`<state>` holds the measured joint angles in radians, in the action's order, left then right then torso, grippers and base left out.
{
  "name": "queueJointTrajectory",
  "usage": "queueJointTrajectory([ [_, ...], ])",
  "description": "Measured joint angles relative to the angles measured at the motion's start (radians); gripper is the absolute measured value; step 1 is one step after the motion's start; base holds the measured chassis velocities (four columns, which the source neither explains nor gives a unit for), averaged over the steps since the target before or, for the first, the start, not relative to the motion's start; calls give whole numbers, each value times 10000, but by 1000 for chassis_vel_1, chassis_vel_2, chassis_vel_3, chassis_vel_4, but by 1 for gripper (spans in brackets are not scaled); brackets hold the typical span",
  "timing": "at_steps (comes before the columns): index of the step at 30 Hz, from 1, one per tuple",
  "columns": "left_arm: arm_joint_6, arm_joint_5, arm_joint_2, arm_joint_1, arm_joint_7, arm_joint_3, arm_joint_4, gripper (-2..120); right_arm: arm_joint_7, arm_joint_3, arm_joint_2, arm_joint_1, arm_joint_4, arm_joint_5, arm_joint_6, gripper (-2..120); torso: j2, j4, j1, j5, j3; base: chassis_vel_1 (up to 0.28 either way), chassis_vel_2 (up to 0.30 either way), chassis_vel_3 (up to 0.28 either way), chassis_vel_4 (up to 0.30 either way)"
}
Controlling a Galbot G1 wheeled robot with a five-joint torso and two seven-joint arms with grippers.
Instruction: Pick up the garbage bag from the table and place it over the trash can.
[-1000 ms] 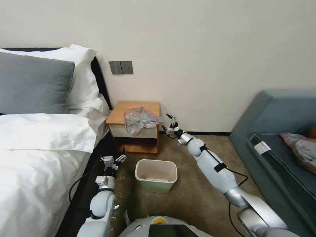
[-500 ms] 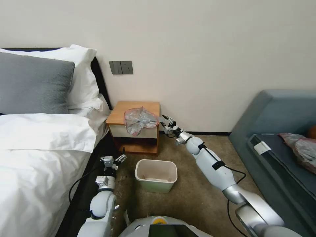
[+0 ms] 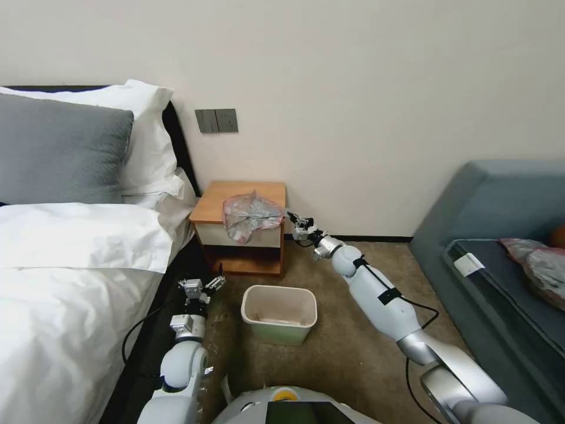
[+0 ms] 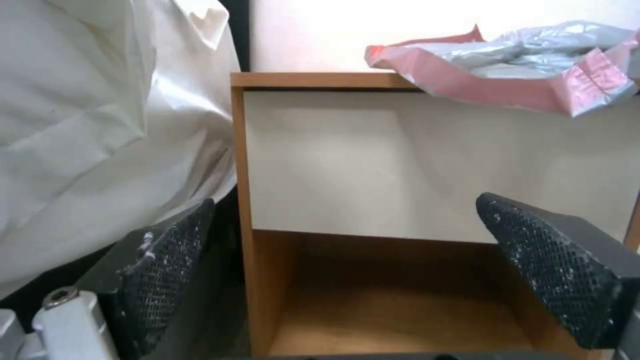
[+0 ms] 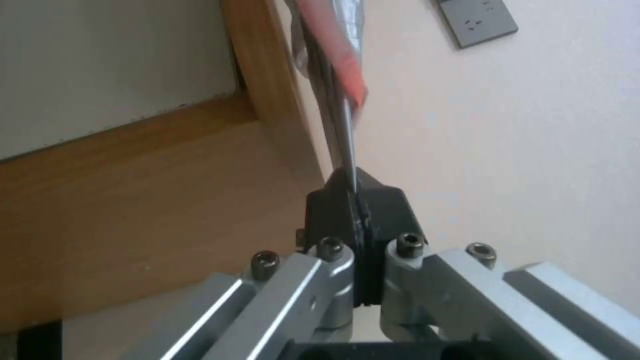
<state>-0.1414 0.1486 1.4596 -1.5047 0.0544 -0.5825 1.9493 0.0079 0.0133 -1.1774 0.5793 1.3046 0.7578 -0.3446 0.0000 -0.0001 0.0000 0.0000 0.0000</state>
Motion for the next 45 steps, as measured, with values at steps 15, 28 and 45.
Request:
queueJointTrajectory([
  [15,-18,38,-13,52,143,-222,5,100,-418,-88,714,999,2199,-1648,951,0,0,1,0,0,0,0,0,0,0],
  [28,3,435,-15,255,247,-511,187,100,-699,-572,1459,3994,5385,-2688,2905,0,0,0,-1,0,-1,0,0,0,0],
  [45,104,591,31,237,299,-506,393,100,-553,-986,1382,7276,6388,-1592,2470,0,0,0,-1,1,-1,0,0,0,0],
])
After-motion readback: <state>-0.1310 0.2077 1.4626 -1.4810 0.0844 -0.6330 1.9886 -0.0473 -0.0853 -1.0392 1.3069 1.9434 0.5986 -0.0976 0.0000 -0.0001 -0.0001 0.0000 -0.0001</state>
